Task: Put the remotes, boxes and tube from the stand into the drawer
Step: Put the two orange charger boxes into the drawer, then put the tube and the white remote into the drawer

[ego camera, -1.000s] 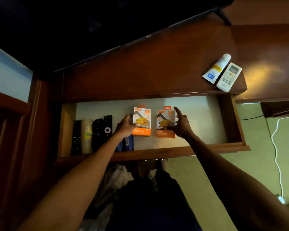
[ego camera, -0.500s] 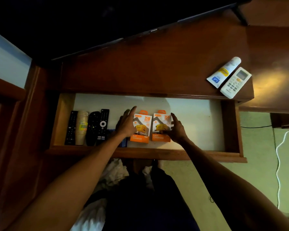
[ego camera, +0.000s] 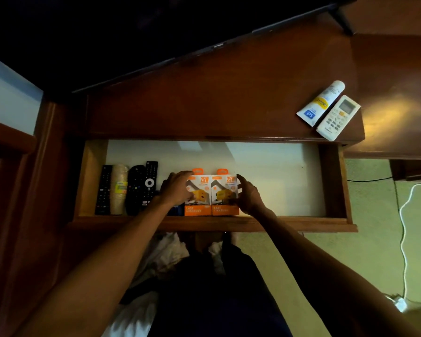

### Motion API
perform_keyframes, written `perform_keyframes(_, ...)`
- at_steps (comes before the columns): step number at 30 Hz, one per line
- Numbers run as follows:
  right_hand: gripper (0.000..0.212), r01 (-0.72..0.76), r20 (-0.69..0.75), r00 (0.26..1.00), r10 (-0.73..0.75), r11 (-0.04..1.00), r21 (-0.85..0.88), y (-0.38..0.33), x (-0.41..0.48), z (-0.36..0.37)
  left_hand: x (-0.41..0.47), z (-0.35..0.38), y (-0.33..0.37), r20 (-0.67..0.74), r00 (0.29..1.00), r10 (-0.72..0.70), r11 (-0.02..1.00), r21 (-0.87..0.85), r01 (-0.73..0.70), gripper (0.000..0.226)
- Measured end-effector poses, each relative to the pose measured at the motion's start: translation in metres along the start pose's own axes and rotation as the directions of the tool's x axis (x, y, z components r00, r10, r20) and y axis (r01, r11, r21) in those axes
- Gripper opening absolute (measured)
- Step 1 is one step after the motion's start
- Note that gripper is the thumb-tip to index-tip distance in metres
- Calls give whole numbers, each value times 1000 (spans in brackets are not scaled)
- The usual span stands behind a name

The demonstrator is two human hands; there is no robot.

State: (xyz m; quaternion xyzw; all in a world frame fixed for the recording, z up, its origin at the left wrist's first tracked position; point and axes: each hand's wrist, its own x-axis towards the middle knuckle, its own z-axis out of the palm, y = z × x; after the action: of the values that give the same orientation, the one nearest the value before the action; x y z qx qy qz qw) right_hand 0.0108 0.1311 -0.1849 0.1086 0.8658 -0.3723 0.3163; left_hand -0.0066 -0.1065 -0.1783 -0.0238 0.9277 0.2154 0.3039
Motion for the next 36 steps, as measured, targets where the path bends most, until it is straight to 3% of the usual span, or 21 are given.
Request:
perform_keyframes(9,97,-54,-31,998,54,999,-4,0,-9,5,-5,-5,3,62,994,85,992,88,-90,80)
perform_keyframes(15,92,-88,45,995,89,996,-24,-6,-11,-1,-1,-18,8,180,979,97,953,266,-143,75)
perform_keyframes(18,88,-114,33,993,114,993,-10,-8,-16,-14,-1,-32,24,106,978,178,924,323,-203,63)
perform_keyframes(23,41,30,-119,993,-23,998,59,-15,-16,-84,4,-65,92,-67,930,361,931,85,-355,33)
perform_keyframes(27,21,171,-381,918,-108,976,136,-11,-10,-165,33,-83,170,-186,897,400,900,-105,-423,28)
perform_keyframes(31,23,147,-557,829,-38,977,152,14,1,-250,75,-82,263,-296,882,367,881,-194,-432,24)
perform_keyframes(36,34,36,-605,791,95,979,200,48,28,-319,135,-63,350,-281,929,242,907,-274,-320,38)
